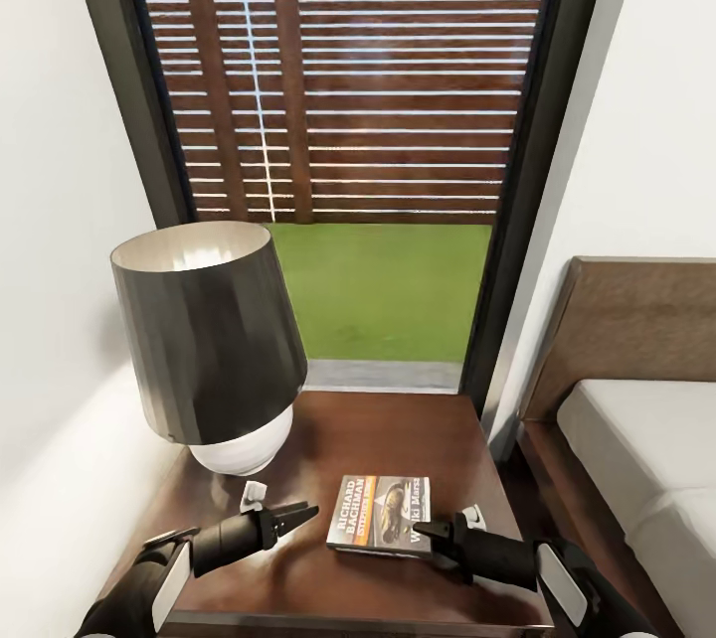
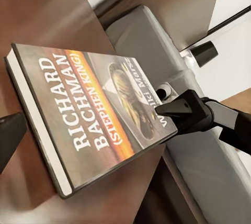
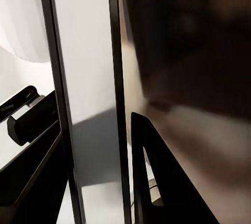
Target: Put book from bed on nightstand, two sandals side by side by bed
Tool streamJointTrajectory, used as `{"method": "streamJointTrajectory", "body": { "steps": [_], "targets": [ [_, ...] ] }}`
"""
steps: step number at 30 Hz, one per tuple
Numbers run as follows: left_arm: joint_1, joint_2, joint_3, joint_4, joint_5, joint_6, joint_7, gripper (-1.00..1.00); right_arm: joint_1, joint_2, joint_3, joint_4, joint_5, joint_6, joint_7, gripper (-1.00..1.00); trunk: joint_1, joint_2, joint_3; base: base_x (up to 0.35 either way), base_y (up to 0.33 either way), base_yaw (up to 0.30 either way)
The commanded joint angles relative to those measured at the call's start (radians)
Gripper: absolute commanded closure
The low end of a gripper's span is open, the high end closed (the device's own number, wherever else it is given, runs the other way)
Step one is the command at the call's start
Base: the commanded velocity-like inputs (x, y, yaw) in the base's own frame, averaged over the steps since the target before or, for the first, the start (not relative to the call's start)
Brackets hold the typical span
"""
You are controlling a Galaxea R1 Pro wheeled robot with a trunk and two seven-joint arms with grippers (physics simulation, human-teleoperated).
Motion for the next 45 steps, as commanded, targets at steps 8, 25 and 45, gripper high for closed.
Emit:
{"method": "streamJointTrajectory", "body": {
  "steps": [8,25,45],
  "targets": [
    [0.000,0.000,0.002,0.000,0.003,0.011,-0.002,-1.00,0.000,-0.001,0.002,0.000,-0.002,0.003,0.002,1.00,0.000,0.000,-0.001,0.000,0.000,0.000],
    [0.000,0.000,0.002,0.000,0.003,0.011,-0.003,-1.00,-0.001,-0.001,0.002,0.000,-0.002,0.003,0.002,1.00,0.001,-0.001,-0.009,0.000,0.000,0.000],
    [0.000,0.000,0.002,0.000,0.002,0.012,-0.002,-1.00,0.000,-0.001,0.002,0.000,-0.002,0.003,0.002,1.00,0.000,0.000,-0.001,0.000,0.000,0.000]
  ]
}}
